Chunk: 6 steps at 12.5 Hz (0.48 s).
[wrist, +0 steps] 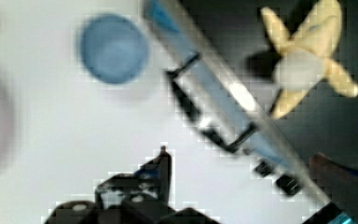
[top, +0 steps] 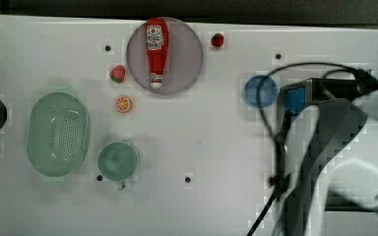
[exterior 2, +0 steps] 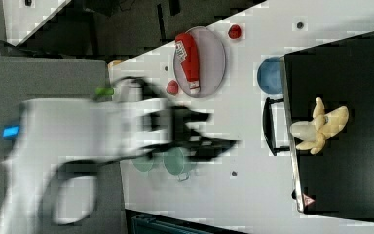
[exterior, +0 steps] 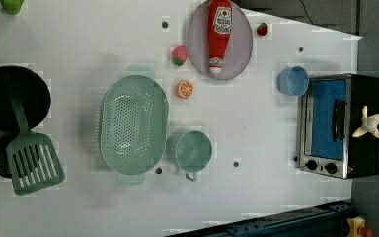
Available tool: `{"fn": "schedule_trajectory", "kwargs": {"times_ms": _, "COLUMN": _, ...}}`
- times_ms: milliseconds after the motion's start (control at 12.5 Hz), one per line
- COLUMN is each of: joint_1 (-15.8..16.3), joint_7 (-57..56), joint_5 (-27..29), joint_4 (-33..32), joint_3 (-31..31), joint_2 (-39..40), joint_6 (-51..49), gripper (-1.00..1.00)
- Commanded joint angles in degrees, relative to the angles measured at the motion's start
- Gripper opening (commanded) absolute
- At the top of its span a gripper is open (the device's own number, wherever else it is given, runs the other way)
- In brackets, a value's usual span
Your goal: Pick banana from table and place on oven.
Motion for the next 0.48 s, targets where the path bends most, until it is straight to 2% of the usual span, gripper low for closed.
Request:
{"fn": "schedule_trajectory", "kwargs": {"times_ms": 80, "joint_1": 4.9, "joint_7": 20.5, "joint_5": 1.7, "joint_4": 1.3, "joint_3": 5.6, "joint_2": -6.5, "joint_6": -5.5, "gripper": 1.0}}
{"fn": "schedule_trajectory", "kwargs": {"times_ms": 320, "joint_1": 5.8, "joint_7": 38.9, "joint_5": 1.5, "joint_4": -2.5, "joint_3": 13.6, "joint_2": -12.7, "joint_6": -5.9, "gripper": 1.0}}
{"fn": "schedule_trajectory", "kwargs": {"times_ms": 480, "joint_1": 5.8, "joint_7": 44.5, "joint_5": 1.5, "joint_4": -4.9, "joint_3": 17.9, "joint_2": -15.8, "joint_6": -5.9, "gripper": 1.0}}
